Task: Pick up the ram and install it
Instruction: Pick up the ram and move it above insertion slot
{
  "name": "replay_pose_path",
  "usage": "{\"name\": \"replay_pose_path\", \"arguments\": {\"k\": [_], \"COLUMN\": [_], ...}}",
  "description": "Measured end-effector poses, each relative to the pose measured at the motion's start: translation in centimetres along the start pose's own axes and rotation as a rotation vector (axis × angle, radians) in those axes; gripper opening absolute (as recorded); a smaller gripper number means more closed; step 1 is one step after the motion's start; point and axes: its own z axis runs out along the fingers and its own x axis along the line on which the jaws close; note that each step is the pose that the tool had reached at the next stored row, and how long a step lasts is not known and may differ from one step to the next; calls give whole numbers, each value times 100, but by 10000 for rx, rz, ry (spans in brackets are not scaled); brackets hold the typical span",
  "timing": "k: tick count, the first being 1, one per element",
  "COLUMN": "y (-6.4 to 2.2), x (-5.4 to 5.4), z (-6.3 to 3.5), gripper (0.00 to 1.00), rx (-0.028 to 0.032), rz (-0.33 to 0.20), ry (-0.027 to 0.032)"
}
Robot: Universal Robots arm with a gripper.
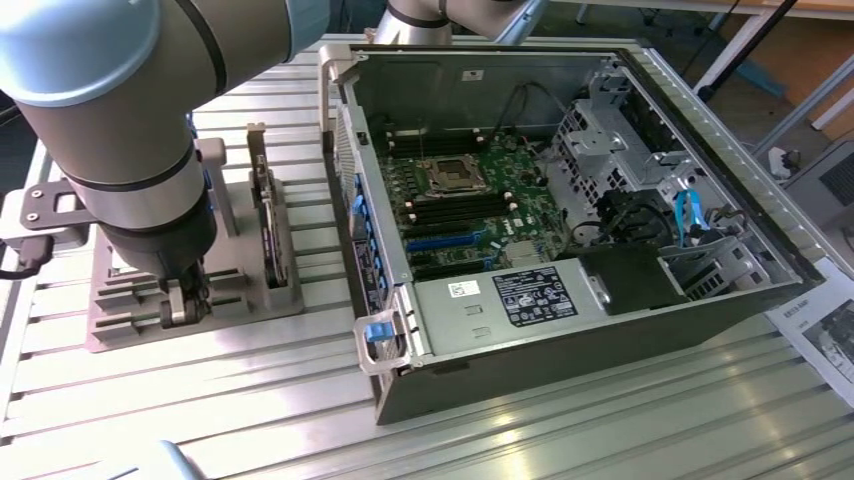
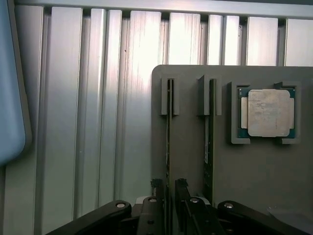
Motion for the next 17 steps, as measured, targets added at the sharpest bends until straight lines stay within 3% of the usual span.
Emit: {"name": "replay_pose_path", "arguments": {"k": [17], "y": [-2], "x": [-6], "z": [43], "gripper": [24], "rx": [2], "rz": [0], "ry": [-2]}}
